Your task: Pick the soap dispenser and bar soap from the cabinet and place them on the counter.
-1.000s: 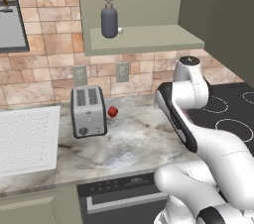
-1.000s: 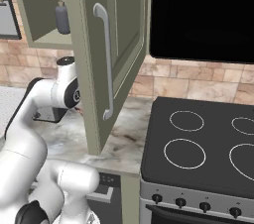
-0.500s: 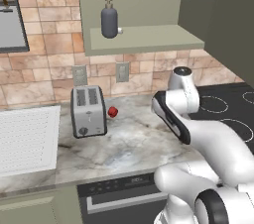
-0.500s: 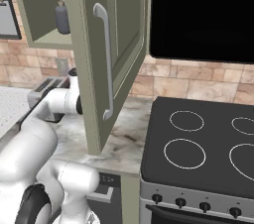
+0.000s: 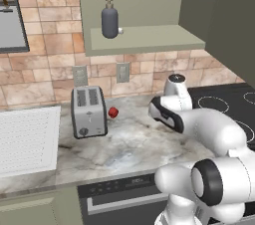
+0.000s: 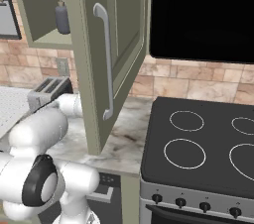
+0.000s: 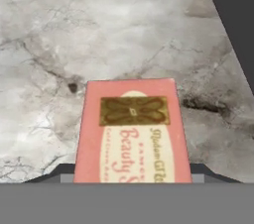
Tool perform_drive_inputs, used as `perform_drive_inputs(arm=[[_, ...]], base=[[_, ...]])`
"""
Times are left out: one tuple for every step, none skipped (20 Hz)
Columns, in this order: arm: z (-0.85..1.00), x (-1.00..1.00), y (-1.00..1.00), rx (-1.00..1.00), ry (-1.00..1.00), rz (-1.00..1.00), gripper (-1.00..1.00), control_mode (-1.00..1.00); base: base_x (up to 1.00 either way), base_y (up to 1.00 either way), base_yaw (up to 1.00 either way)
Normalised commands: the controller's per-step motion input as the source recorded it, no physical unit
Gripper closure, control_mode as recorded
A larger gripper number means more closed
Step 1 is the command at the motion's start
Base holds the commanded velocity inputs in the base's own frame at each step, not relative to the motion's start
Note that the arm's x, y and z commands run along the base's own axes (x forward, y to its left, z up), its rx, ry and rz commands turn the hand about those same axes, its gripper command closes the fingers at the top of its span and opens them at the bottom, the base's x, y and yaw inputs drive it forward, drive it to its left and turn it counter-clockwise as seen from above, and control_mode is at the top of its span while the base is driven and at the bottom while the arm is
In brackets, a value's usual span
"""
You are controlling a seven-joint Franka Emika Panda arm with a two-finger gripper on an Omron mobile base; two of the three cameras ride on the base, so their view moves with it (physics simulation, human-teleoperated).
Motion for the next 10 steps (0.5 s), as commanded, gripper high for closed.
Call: perform_drive_inputs(arm=[[-0.4, 0.51, -0.08, 0.02, 0.02, 0.0, 1.0, -1.0], [-0.4, 0.52, -0.07, 0.02, 0.02, 0.0, 1.0, -1.0], [-0.4, 0.51, -0.06, 0.01, 0.02, 0.0, 1.0, -1.0], [-0.39, 0.52, -0.05, 0.01, 0.02, 0.0, 1.0, -1.0], [-0.39, 0.53, -0.04, 0.01, 0.02, 0.0, 1.0, -1.0], [-0.38, 0.52, -0.04, 0.01, 0.02, 0.0, 1.0, -1.0], [-0.35, 0.49, -0.02, 0.0, 0.0, 0.0, 1.0, -1.0], [-0.31, 0.47, -0.01, 0.0, 0.0, 0.0, 1.0, -1.0], [-0.3, 0.46, 0.0, 0.0, 0.0, 0.0, 1.0, -1.0], [-0.3, 0.5, 0.0, 0.01, 0.02, 0.01, 1.0, -1.0]], base=[[0.0, 0.0, 0.0], [0.0, 0.0, 0.0], [0.0, 0.0, 0.0], [0.0, 0.0, 0.0], [0.0, 0.0, 0.0], [0.0, 0.0, 0.0], [0.0, 0.0, 0.0], [0.0, 0.0, 0.0], [0.0, 0.0, 0.0], [0.0, 0.0, 0.0]])
